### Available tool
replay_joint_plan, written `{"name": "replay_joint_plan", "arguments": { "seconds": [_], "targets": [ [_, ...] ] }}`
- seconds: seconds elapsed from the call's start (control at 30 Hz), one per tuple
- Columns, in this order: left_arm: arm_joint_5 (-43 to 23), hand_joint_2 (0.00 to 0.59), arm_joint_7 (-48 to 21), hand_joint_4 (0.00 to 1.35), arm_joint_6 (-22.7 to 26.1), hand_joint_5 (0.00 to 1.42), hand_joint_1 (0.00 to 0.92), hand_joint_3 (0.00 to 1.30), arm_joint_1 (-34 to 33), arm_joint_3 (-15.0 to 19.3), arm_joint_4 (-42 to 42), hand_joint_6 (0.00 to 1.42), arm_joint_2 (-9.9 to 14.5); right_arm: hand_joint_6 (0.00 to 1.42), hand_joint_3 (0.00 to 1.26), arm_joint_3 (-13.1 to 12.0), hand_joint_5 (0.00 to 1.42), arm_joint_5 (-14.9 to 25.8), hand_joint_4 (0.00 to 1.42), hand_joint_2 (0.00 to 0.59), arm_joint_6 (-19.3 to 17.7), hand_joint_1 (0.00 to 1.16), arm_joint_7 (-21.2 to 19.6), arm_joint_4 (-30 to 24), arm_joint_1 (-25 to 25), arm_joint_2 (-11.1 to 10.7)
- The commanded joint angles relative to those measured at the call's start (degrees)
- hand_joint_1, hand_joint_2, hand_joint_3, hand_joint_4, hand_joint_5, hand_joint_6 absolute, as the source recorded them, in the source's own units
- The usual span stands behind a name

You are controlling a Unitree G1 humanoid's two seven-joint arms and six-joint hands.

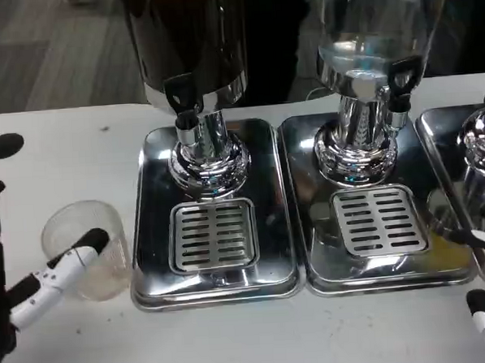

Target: Grasp the cup under the faucet to collect the drink, then remove the cup.

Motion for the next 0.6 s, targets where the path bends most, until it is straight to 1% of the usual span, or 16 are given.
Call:
{"name": "replay_joint_plan", "arguments": {
  "seconds": [0.03, 0.13, 0.23, 0.33, 0.4, 0.53, 0.6],
  "targets": [
    [0.4, 0.060, 2.1, 0.14, 0.0, 0.34, 0.000, 0.18, -3.2, -0.8, 5.2, 0.60, 2.3, 0.00, 0.21, 0.4, 0.00, 0.2, 0.01, 0.444, -1.3, 0.41, 0.1, 0.8, 0.5, 0.2],
    [1.3, 0.063, 2.7, 0.16, 0.8, 0.35, 0.000, 0.21, -5.9, -1.9, 8.1, 0.61, 3.1, 0.00, 0.21, 0.6, 0.00, 0.2, 0.01, 0.444, -1.5, 0.41, 0.1, 1.0, 0.5, 0.2],
    [2.7, 0.061, 1.9, 0.16, 2.4, 0.36, 0.015, 0.19, -9.3, -4.0, 11.5, 0.61, 3.9, 0.00, 0.21, 0.6, 0.00, 0.3, 0.01, 0.444, -1.6, 0.41, 0.2, 1.1, 0.6, 0.1],
    [3.8, 0.059, 1.7, 0.14, 3.6, 0.36, 0.033, 0.18, -11.2, -5.6, 13.5, 0.62, 4.5, 0.00, 0.21, 0.6, 0.00, 0.5, 0.01, 0.444, -1.7, 0.42, 0.3, 1.2, 0.7, 0.0],
    [4.5, 0.055, 1.6, 0.14, 4.5, 0.36, 0.062, 0.18, -12.2, -6.7, 14.6, 0.62, 4.9, 0.00, 0.21, 0.4, 0.00, 0.6, 0.01, 0.444, -1.8, 0.42, 0.4, 1.4, 0.6, -0.2],
    [6.8, 0.047, 0.6, 0.12, 6.4, 0.35, 0.082, 0.16, -15.1, -9.8, 17.9, 0.62, 6.2, 0.00, 0.21, 0.3, 0.00, 1.1, 0.01, 0.444, -2.0, 0.42, 0.6, 1.9, 0.5, -0.6],
    [7.6, 0.045, 0.1, 0.11, 7.1, 0.34, 0.119, 0.13, -16.1, -11.2, 19.0, 0.63, 6.8, 0.00, 0.21, 0.4, 0.00, 1.1, 0.01, 0.444, -2.1, 0.42, 0.6, 2.0, 0.3, -0.6]
  ]
}}
